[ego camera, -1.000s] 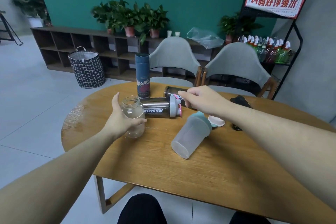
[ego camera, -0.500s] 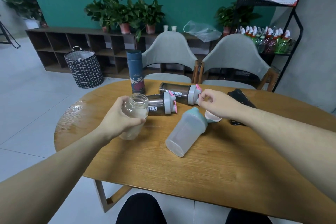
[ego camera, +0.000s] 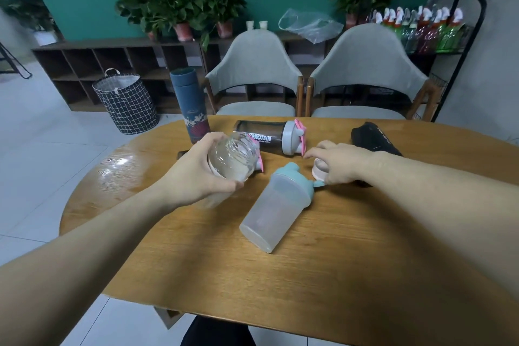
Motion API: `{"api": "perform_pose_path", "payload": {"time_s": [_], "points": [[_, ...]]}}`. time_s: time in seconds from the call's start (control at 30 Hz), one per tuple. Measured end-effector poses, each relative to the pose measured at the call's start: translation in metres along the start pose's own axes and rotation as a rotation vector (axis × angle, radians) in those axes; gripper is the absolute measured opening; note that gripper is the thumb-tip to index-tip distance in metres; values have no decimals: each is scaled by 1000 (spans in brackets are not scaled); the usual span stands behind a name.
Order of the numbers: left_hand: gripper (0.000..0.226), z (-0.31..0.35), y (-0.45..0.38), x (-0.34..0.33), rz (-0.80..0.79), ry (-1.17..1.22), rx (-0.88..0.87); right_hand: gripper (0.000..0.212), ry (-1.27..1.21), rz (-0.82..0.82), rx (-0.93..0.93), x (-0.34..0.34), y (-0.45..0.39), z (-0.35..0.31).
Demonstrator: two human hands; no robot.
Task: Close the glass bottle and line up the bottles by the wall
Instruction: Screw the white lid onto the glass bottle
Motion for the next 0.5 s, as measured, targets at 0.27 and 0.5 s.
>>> {"api": "perform_pose_path", "payload": {"time_s": [0.27,0.5], "points": [[89,12,-18,-13,-61,-85,-42,73,142,-131,26,-14,-19,4],[90,32,-21,-19,-67,-105,-91,79,-81,86,-73,13,3,19]]}}
Point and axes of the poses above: each hand's wrist, its own y-axis away from the middle knuckle, its own x-axis out of the back of the hand, z = x × y, the point moved 9 cm from there along -y, towards the middle knuckle
